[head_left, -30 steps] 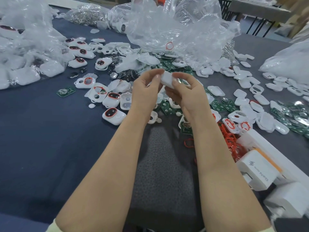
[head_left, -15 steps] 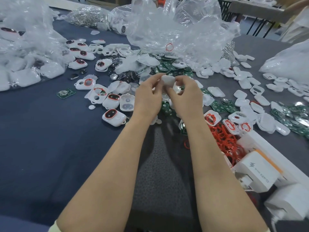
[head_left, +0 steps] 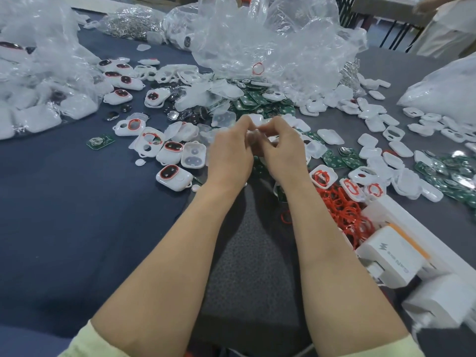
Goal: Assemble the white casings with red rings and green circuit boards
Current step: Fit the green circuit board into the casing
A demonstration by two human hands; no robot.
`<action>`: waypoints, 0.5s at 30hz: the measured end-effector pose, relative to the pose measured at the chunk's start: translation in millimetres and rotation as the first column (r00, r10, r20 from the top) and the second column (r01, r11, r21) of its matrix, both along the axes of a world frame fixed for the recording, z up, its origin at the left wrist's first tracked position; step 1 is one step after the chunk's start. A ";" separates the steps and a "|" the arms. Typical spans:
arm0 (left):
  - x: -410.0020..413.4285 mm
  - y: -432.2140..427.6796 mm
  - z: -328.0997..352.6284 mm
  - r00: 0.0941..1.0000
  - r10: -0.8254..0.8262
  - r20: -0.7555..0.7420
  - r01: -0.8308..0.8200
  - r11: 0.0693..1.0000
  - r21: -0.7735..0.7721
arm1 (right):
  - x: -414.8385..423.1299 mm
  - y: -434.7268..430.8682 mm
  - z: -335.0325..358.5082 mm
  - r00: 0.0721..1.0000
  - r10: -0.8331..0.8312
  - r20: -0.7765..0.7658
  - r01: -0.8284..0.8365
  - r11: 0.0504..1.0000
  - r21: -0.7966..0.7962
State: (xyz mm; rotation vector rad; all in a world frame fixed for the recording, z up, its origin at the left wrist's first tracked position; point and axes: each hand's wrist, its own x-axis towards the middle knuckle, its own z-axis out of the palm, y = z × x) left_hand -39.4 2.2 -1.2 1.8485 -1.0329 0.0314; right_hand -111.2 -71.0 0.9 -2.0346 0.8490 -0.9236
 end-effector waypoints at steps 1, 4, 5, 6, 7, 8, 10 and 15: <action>-1.2 0.1 -0.2 1.000 0.005 0.004 -0.005 1.000 -0.001 | 0.0 0.0 0.0 1.000 0.004 0.001 -0.004 1.000 0.016; 0.6 0.7 -4.4 0.997 -0.009 -0.078 0.004 0.998 -0.060 | -0.2 -0.8 1.4 0.998 0.036 0.059 -0.044 0.989 0.138; 0.7 1.0 -4.9 0.991 -0.021 -0.129 0.009 0.996 -0.093 | -0.6 -0.4 3.1 0.994 0.051 0.100 -0.070 0.980 0.188; 0.9 1.2 -4.7 0.985 -0.028 -0.167 0.008 0.992 -0.123 | -1.0 0.4 4.8 0.988 0.061 0.145 -0.093 0.969 0.230; 2.0 0.8 -4.1 0.981 -0.029 -0.194 0.000 0.989 -0.151 | -1.5 1.2 5.9 0.980 0.061 0.187 -0.110 0.959 0.261; 3.5 -0.3 -2.9 0.974 -0.035 -0.222 -0.006 0.983 -0.184 | -1.7 1.5 6.3 0.974 0.053 0.220 -0.116 0.952 0.283; 6.3 -2.7 0.1 0.937 -0.085 -0.338 -0.011 0.963 -0.271 | -2.0 1.5 7.3 0.973 0.021 0.230 -0.088 0.954 0.285; 13.0 -3.4 -0.1 0.793 -0.163 -0.587 -0.121 0.902 -0.414 | -2.1 0.9 11.6 0.977 0.014 0.215 -0.066 0.970 0.235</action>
